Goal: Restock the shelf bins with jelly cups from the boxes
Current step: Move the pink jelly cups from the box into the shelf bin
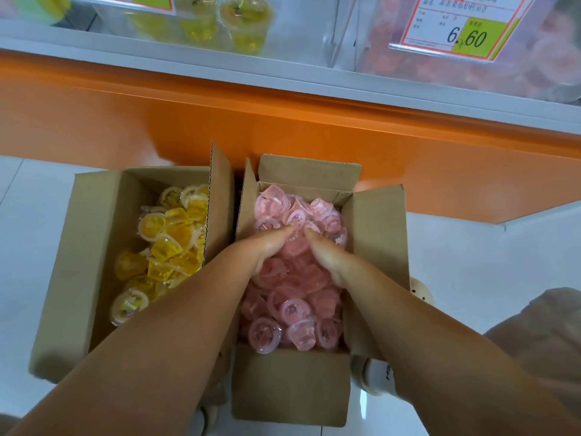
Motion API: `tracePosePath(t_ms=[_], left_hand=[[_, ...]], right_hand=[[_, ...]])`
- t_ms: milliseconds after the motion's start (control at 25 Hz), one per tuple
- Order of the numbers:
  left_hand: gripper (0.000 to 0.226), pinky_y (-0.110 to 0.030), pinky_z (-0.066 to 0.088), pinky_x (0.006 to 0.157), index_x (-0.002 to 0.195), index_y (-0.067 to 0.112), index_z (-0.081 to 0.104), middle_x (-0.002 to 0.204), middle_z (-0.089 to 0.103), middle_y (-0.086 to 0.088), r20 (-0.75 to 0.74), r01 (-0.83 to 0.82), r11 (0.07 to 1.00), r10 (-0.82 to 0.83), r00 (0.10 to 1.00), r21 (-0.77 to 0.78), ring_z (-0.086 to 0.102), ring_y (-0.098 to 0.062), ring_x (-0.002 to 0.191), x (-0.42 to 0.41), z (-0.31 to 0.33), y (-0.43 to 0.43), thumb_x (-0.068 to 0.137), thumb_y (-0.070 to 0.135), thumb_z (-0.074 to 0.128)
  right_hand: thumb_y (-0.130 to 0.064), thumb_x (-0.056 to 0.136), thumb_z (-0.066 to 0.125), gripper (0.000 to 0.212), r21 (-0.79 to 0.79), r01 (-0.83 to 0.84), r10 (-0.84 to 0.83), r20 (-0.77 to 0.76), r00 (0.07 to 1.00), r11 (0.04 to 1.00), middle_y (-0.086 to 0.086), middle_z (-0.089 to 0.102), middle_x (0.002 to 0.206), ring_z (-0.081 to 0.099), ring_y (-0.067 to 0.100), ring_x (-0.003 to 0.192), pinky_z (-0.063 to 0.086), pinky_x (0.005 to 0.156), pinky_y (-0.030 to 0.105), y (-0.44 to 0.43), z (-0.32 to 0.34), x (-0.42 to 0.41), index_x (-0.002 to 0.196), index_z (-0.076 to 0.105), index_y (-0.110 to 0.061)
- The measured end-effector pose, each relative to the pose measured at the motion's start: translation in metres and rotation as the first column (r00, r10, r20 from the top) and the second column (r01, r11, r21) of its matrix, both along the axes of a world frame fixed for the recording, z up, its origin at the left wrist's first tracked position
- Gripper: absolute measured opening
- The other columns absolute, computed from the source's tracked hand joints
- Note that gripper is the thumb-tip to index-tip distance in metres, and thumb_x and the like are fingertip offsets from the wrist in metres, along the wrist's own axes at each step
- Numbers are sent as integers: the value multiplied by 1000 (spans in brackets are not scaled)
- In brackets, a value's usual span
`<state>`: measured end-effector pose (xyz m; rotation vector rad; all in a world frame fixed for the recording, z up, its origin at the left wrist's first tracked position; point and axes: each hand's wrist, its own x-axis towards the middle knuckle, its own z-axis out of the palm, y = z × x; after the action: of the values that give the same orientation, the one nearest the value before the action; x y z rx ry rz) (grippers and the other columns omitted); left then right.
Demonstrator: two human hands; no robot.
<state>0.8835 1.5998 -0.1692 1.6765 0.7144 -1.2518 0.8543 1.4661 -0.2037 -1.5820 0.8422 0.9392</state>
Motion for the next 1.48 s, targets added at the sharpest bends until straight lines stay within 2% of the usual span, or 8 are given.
tracePosePath(t_ms=[120, 240, 440, 640, 840, 960, 1200, 1480], left_hand=[[71, -34, 51, 68, 136, 23, 53, 134, 58, -2, -23, -3, 1000, 3, 1000, -19, 62, -20, 100, 1, 1, 6, 86, 73, 52], [63, -32, 51, 62, 126, 25, 58, 125, 61, 1, -41, -6, 1000, 6, 999, -21, 60, -16, 92, 1, 0, 9, 83, 72, 56], [59, -38, 52, 66, 121, 30, 59, 122, 61, 3, -64, 40, 998, -42, 997, -41, 59, -16, 97, -2, 3, 9, 82, 73, 58], [48, -41, 50, 68, 124, 31, 61, 122, 66, 5, -79, 57, 994, -65, 995, -96, 60, -19, 100, -4, 10, 8, 92, 65, 51], [40, -52, 51, 82, 117, 30, 61, 118, 62, 11, -89, -41, 984, 26, 996, -173, 55, -19, 100, -4, 21, 7, 92, 62, 54], [44, -56, 49, 79, 120, 31, 59, 126, 61, 7, -77, -86, 971, 70, 995, -222, 53, -27, 120, -5, 26, 3, 91, 63, 55], [44, -44, 53, 71, 106, 21, 69, 96, 70, -1, -54, -205, 939, 198, 979, -275, 65, -20, 88, -9, 36, 4, 92, 60, 55], [48, -55, 54, 89, 118, 22, 69, 122, 70, -5, 33, -209, 873, 248, 968, -441, 66, -29, 112, -13, 76, 8, 89, 60, 59]], right_hand=[[-82, 74, 40, 78, 93, 155, -155, -11, 988, 983, 4, 54, 139, 56, 23, 121, 43, 105, 45, -7, -15, -11, 131, 55, -32], [-83, 73, 37, 62, 135, 171, -175, 19, 984, 976, -1, 58, 133, 56, 22, 119, 40, 107, 48, -11, -19, -16, 108, 69, -42], [-94, 43, 53, 100, 142, 158, -162, 12, 987, 977, -4, 54, 138, 50, 21, 127, 33, 111, 50, -9, -18, -16, 128, 57, -39], [-94, 35, 61, 116, 166, 150, -149, -20, 989, 975, 0, 55, 138, 52, 24, 125, 37, 109, 49, -3, -12, -15, 133, 54, -32], [-87, 51, 64, 88, 192, 186, -188, -6, 982, 964, -3, 64, 126, 58, 20, 119, 40, 107, 47, -8, 7, -14, 121, 63, -33], [-72, 74, 62, 58, 261, 198, -210, 19, 977, 945, -1, 69, 116, 65, 19, 109, 47, 102, 45, -6, 21, -11, 114, 66, -29], [-56, 81, 67, 55, 337, 291, -314, 14, 949, 895, 5, 67, 121, 68, 22, 103, 55, 89, 41, -4, 37, -9, 123, 63, -20], [-34, 93, 60, 35, 464, 203, -314, 174, 934, 862, 8, 67, 120, 63, 21, 109, 49, 99, 39, -10, 105, -10, 119, 67, -13]])
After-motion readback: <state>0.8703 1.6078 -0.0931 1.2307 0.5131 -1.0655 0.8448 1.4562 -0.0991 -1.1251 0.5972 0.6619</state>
